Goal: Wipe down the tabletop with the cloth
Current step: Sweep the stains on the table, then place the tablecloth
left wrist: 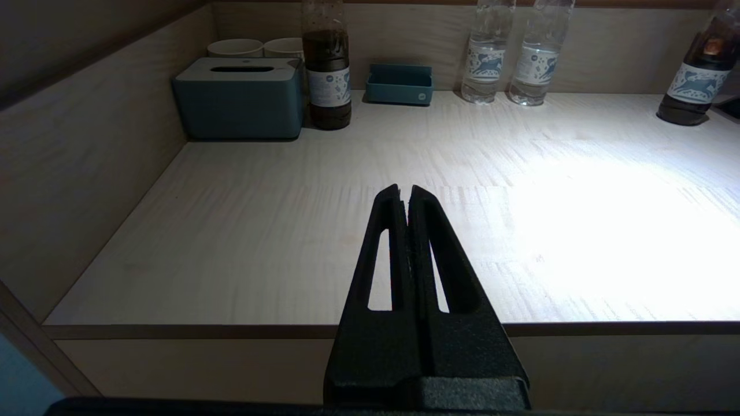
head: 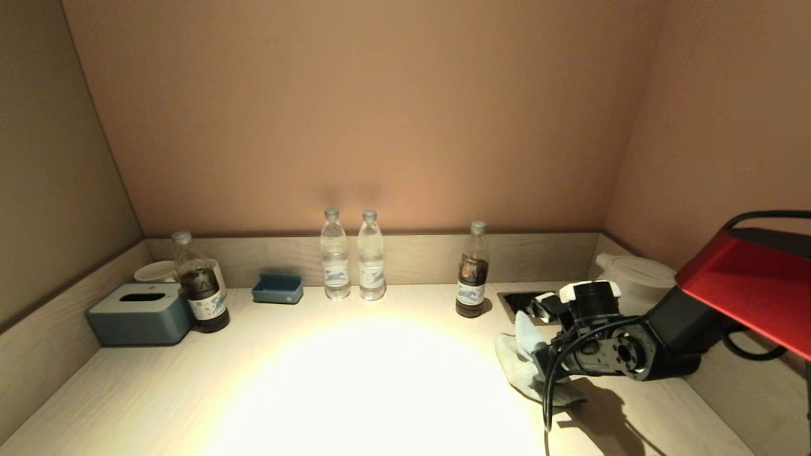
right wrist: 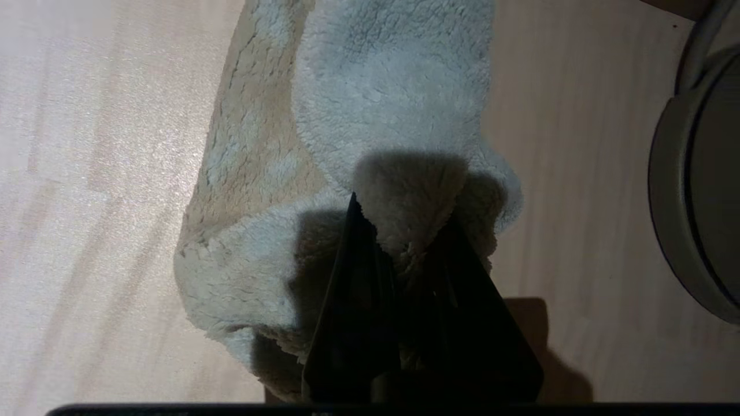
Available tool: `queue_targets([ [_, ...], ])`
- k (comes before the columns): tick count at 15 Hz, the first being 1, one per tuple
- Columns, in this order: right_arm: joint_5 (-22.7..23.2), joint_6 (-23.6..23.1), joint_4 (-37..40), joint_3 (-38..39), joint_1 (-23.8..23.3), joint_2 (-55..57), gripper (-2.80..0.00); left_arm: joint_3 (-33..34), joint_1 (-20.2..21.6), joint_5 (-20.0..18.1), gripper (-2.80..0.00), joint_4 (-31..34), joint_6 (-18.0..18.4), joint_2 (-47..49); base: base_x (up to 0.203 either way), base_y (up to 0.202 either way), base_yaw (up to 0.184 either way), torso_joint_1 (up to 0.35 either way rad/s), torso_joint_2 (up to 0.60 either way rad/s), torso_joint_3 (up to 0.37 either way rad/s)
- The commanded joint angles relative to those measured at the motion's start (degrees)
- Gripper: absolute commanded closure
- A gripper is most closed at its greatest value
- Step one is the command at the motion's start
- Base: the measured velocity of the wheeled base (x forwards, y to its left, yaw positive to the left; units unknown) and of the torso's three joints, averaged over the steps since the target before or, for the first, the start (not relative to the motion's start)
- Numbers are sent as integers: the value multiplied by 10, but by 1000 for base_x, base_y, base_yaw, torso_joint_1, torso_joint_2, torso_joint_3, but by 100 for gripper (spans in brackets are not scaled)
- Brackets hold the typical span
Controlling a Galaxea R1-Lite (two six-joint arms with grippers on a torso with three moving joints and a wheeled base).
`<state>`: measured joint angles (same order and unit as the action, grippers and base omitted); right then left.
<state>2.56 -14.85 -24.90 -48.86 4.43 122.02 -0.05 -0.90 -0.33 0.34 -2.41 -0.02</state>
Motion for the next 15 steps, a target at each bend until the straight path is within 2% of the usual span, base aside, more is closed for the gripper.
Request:
queue_targets([
  [1,0,-2,-2,16,-8,-26,0,0,0,0,0,0,0,0,0,0,0,0,0,0],
  [8,2,-20,-2,67,-82,-106,0,0,0,0,0,0,0,0,0,0,0,0,0,0],
  [12,5,-44,-2,101,-148,-185,0,0,0,0,0,0,0,0,0,0,0,0,0,0],
  [15,8,-50,0,114,-221,-243,0,0,0,0,0,0,0,0,0,0,0,0,0,0],
])
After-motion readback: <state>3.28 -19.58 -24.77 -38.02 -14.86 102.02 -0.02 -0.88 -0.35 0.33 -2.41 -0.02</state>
